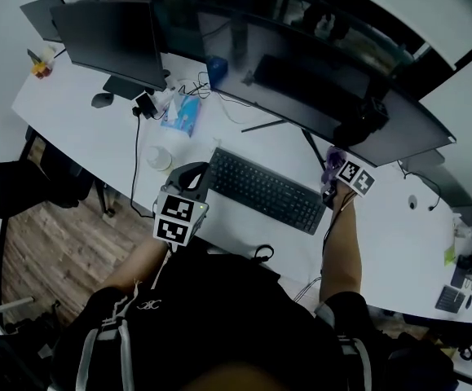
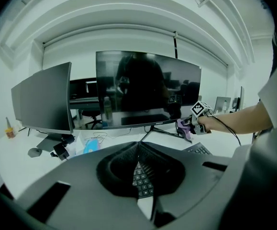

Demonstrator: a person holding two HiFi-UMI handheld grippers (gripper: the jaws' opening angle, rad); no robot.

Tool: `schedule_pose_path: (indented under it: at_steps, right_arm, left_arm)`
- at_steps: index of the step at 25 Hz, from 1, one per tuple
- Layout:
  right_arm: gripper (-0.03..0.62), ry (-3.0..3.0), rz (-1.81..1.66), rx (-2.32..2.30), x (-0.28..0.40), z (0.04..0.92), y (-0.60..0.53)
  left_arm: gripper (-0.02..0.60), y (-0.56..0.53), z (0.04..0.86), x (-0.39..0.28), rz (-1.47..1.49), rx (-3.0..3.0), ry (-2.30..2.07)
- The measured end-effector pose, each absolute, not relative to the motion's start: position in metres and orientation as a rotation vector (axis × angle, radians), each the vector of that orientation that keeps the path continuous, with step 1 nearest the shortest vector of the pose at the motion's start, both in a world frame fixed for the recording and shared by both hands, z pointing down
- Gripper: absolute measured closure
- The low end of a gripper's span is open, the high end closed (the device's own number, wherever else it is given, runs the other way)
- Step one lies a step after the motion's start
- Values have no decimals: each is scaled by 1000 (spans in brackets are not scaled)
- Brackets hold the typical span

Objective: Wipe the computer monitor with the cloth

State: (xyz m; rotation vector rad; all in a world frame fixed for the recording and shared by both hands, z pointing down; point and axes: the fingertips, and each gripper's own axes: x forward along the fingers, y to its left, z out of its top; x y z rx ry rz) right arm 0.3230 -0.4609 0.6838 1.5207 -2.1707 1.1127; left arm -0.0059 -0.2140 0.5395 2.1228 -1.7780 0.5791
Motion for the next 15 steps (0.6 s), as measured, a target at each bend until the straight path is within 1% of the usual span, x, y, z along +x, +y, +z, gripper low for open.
schedule_pose_path:
  at_steps: [5,15]
  right_arm:
    - [510,-2189,1078,1431,269,685,-461]
    - [511,-2174,980,1333,185,684,-461]
  left_arm:
    - [568,-206,535,-40,555,2081,-1827]
    - [568,-190,503,-121,427,1993,-2015]
